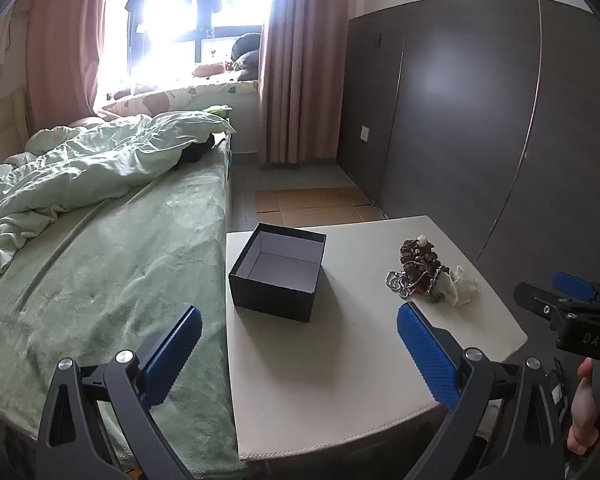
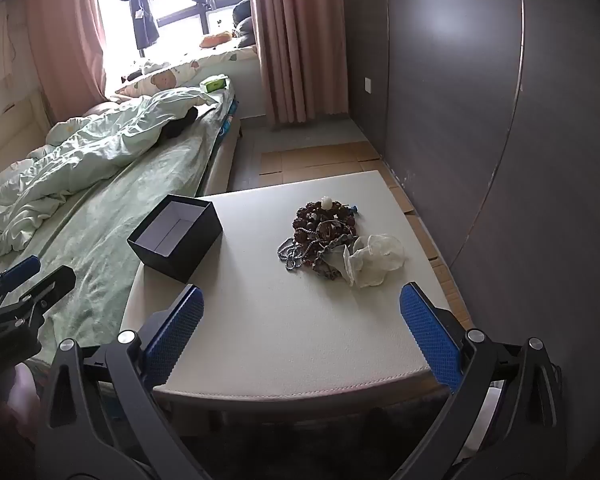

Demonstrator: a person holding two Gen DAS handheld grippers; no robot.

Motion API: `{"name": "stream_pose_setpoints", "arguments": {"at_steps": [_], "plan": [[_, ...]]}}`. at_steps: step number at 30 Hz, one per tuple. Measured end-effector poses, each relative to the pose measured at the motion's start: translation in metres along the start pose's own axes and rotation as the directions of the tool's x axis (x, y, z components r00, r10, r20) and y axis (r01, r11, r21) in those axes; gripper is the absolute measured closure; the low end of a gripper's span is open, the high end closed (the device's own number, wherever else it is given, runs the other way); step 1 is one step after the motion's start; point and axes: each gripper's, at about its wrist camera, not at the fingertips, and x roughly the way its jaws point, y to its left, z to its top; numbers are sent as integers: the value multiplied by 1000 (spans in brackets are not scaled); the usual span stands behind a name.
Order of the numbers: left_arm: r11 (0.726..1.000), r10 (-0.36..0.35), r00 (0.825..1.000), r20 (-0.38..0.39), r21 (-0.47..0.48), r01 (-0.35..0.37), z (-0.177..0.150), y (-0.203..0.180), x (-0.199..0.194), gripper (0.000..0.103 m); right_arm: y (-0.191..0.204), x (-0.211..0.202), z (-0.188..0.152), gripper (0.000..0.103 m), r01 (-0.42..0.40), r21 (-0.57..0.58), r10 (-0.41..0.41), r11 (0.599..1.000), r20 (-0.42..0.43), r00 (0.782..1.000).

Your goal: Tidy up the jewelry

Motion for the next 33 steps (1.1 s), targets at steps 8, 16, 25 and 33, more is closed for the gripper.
{"name": "stream_pose_setpoints", "arguments": {"at_steps": [8, 16, 25, 33], "plan": [[1000, -4, 1000, -1, 1, 4, 0, -1, -1, 8, 0, 0, 0, 5, -5, 5, 5, 1000, 1, 1000], [1000, -7, 1000, -2, -7, 7, 0, 0, 1, 8, 0, 0, 0, 5, -5, 5, 5, 1000, 1, 1000], [1000, -12, 1000, 1, -7, 12, 2, -3, 1, 8, -1, -1, 0, 5, -5, 5, 5, 1000, 1, 1000], [1000, -26, 1000, 3, -3, 26, -1, -1, 3, 8, -1, 1, 1, 5, -6, 6, 6, 1000, 1, 1000]]}}
